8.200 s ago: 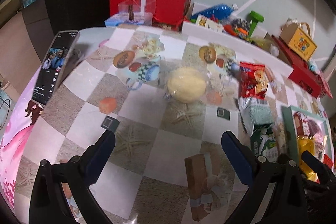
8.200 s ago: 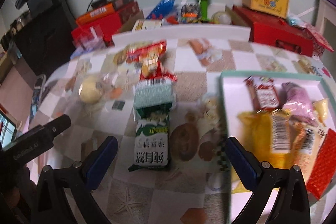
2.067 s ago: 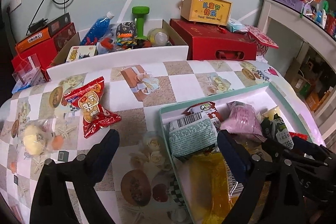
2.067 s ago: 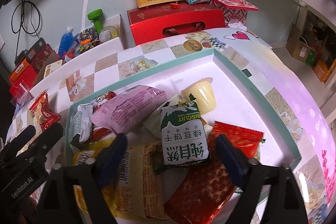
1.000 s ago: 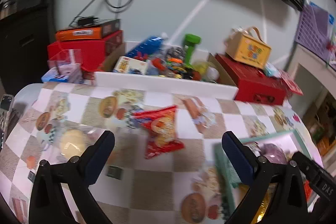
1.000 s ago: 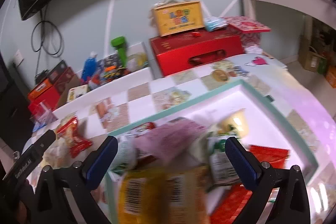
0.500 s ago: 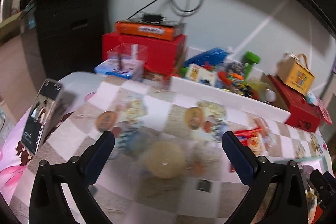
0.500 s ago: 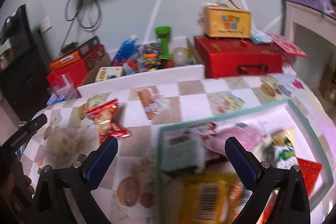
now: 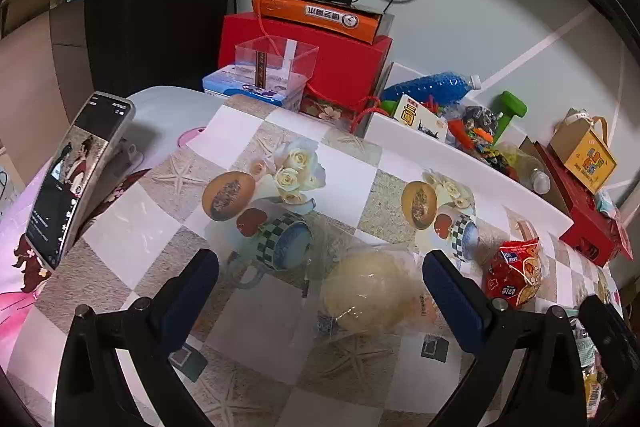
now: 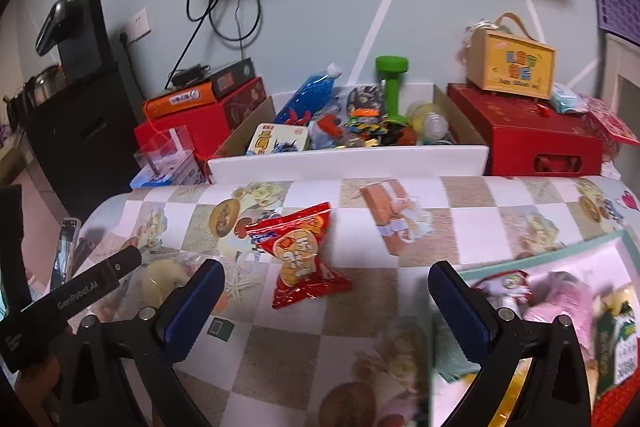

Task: Organize snacks
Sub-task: 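Move both open tools back toward the remaining snacks on the table, then grasp the red-and-yellow snack bag with the right tool while the left tool grasps the wrapped bun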

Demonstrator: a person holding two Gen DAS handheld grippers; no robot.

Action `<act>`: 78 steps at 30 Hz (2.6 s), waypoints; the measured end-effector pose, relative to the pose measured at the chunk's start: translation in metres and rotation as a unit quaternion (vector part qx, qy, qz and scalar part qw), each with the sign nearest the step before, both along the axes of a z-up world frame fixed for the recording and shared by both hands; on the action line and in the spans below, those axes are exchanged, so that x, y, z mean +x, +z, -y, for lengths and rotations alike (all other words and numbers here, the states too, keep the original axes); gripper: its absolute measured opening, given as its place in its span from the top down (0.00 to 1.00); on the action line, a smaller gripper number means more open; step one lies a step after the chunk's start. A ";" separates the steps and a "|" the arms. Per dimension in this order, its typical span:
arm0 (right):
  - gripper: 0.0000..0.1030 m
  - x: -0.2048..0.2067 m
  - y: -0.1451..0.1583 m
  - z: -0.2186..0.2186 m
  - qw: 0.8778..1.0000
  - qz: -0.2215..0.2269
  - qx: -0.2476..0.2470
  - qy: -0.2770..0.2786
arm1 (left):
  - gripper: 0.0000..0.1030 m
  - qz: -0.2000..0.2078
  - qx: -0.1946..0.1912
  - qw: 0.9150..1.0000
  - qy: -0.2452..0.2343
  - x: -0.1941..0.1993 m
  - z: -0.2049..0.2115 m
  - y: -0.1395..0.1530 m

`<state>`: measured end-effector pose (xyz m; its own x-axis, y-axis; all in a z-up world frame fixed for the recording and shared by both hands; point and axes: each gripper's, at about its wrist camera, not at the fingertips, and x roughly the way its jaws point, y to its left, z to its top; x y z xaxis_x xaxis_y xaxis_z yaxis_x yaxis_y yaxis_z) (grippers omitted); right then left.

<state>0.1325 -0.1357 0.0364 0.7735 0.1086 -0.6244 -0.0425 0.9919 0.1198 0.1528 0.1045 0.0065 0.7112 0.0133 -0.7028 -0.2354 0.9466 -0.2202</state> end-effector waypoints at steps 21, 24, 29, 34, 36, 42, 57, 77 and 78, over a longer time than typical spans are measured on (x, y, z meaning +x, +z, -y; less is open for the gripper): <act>0.08 0.039 -0.045 -0.012 1.000 -0.019 0.010 0.008 | 0.04 -0.027 -0.036 0.999 -0.020 0.017 0.016 -0.031; 0.11 0.041 -0.051 -0.013 0.999 -0.028 0.012 0.010 | 0.11 -0.030 -0.037 0.999 -0.024 0.018 0.019 -0.033; 0.22 0.043 -0.055 -0.012 0.999 -0.034 0.018 0.014 | 0.19 -0.037 -0.029 0.998 -0.035 0.021 0.026 -0.035; 0.37 0.045 -0.057 -0.017 0.999 -0.040 0.013 0.023 | 0.20 -0.046 -0.013 0.998 -0.041 0.023 0.033 -0.037; 0.47 0.046 -0.059 -0.018 0.999 -0.045 0.015 0.026 | 0.24 -0.047 -0.011 0.998 -0.044 0.023 0.034 -0.037; 0.56 0.045 -0.061 -0.017 0.998 -0.049 0.024 0.034 | 0.33 -0.048 -0.011 0.997 -0.055 0.024 0.038 -0.037; 0.59 0.039 -0.051 -0.013 0.998 -0.037 0.034 0.035 | 0.37 -0.024 -0.029 0.998 -0.055 0.017 0.033 -0.025; 0.61 0.025 -0.024 -0.004 0.999 -0.013 0.033 0.033 | 0.37 0.012 -0.031 0.998 -0.053 0.003 0.030 0.000; 0.61 0.024 -0.022 -0.003 0.999 -0.011 0.033 0.033 | 0.37 0.013 -0.030 0.998 -0.053 0.002 0.030 0.001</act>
